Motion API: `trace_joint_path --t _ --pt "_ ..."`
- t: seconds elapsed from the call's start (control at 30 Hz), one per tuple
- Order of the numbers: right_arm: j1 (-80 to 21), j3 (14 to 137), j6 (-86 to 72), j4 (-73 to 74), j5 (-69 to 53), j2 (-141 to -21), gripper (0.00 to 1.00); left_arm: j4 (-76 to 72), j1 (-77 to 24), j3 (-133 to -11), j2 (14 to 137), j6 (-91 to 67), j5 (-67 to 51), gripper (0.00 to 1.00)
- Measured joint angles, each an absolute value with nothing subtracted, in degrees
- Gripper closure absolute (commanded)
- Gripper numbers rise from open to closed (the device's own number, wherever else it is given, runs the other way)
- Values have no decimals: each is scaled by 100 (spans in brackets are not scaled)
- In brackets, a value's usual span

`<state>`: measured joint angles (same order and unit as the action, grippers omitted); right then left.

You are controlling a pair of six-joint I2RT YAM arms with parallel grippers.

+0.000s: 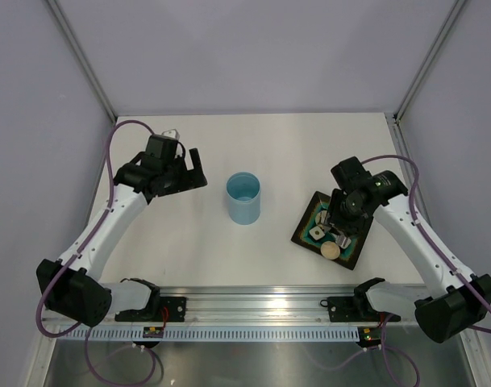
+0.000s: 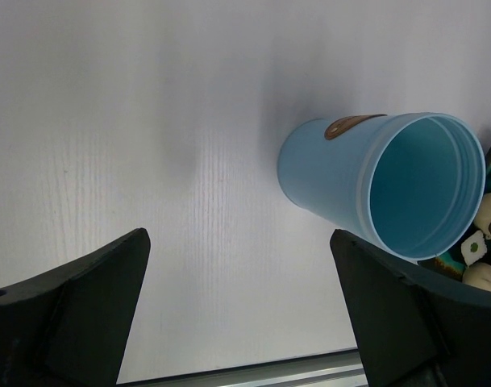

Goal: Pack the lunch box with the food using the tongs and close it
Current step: Pick up the fake food from the plate.

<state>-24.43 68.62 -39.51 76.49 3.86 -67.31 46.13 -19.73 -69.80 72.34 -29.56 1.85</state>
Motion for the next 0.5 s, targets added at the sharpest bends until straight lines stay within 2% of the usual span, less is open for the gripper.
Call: trace_joint_path --t 0.17,0.27,0.33,0.5 --pt "-2443 6722 -3909 7614 381 -6794 47 4571 -1973 -6934 7288 -2965 169 1" --pt "-2443 6722 -3870 7577 384 -6834 54 4532 -1973 -6860 7293 -2965 165 1" --pt "-2443 6722 -3839 7564 388 -6851 63 4521 -1973 -6820 7303 -2965 163 1" --pt "-2443 6761 -3815 7579 403 -6862 71 4440 -1973 -6775 7397 -2985 132 1"
